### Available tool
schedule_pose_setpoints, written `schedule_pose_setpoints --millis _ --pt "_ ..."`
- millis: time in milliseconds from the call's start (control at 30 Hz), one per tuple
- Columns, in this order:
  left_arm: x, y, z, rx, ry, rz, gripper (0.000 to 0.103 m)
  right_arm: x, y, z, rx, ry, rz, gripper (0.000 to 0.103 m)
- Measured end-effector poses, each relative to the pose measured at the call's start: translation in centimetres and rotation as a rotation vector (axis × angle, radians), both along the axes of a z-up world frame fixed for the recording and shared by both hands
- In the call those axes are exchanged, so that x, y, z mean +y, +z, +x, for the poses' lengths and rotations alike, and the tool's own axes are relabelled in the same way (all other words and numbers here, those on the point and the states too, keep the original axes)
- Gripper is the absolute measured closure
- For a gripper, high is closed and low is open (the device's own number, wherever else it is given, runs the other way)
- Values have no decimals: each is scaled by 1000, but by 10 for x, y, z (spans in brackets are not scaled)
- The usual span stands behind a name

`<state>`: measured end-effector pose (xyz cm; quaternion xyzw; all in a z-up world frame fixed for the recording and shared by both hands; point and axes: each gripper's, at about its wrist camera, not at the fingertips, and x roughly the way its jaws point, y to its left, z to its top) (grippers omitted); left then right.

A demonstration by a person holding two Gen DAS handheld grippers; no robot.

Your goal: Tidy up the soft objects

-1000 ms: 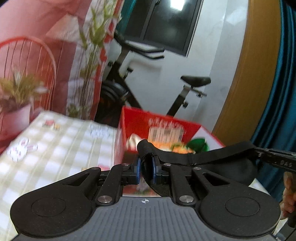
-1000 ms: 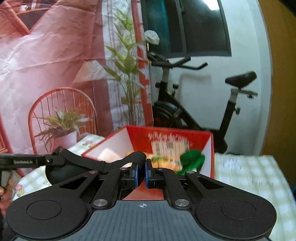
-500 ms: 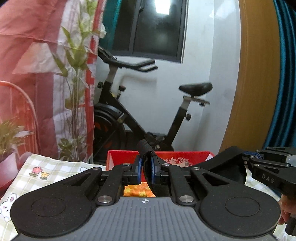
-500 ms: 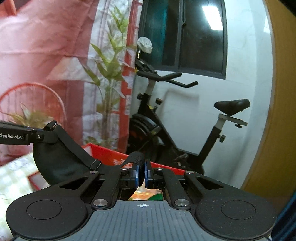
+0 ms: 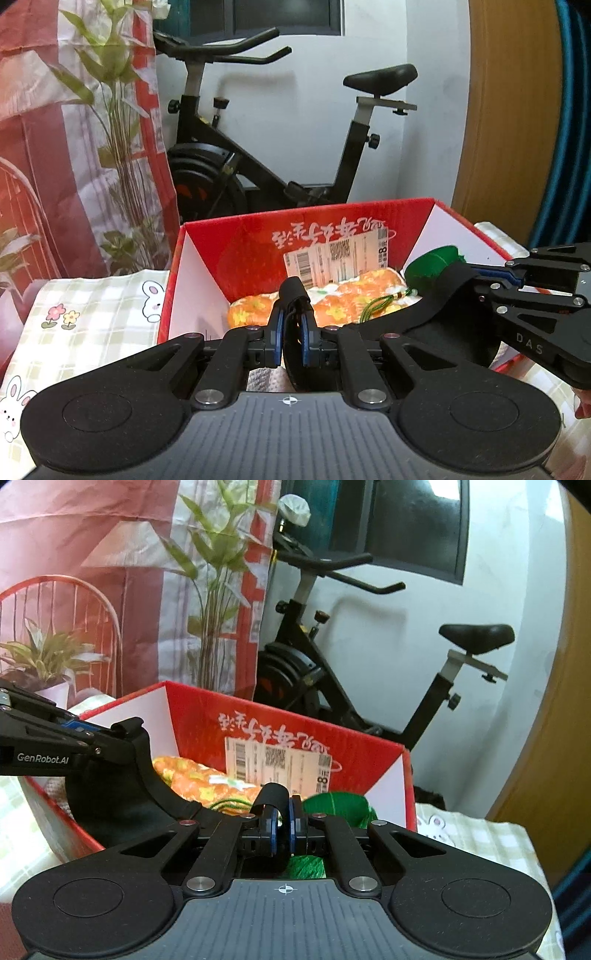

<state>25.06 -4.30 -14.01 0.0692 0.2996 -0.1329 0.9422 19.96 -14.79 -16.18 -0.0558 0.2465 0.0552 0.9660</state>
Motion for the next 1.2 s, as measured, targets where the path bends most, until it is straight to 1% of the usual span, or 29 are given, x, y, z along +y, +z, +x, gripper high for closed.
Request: schedule_pose_setpoints --millis 200,267,300,333,367,400,433,467,500,533,567,667,767,833,933,1067,1200 --pt "-1 0 -1 7 -3 15 92 -3 -2 -2 9 -5 3 96" --pt "-3 1 0 11 0 24 89 -3 -1 -4 11 -10 4 91" --pt "-3 2 0 13 7 28 86 -4 0 -5 10 -17 5 83" --pt "-2 3 0 19 16 30 73 -4 1 -7 8 -24 8 79" --pt "-1 5 -1 25 23 26 54 -5 3 -9 5 -26 15 79" --pt "1 6 -3 26 25 13 47 -6 4 -11 5 -32 17 74" --pt "4 9 -6 19 25 -2 39 -6 6 -14 3 -40 19 65" --pt "6 12 -10 13 26 -8 37 -7 9 -18 -3 -43 28 61" --pt "8 15 -14 8 25 -11 36 -8 12 -22 -11 -44 42 53" --pt "10 18 -19 7 23 -14 33 -10 15 -27 -16 -43 51 50" --pt "12 21 -25 4 16 -21 31 -11 18 -33 -22 -38 60 49" --pt "21 29 -45 -3 -21 -41 30 -14 28 -54 -35 -19 83 47" --pt "26 30 -66 -9 -43 -16 30 -18 35 -79 -37 9 108 45" --pt "32 27 -81 -1 -61 -21 30 -20 35 -96 -24 16 131 44" --pt "38 15 -101 33 -73 -32 30 -21 23 -124 39 21 165 44" --pt "43 -13 -123 108 -90 -52 31 -20 -7 -157 185 27 177 44" --pt "47 -45 -136 186 -69 -91 31 -18 -31 -185 302 36 174 43"
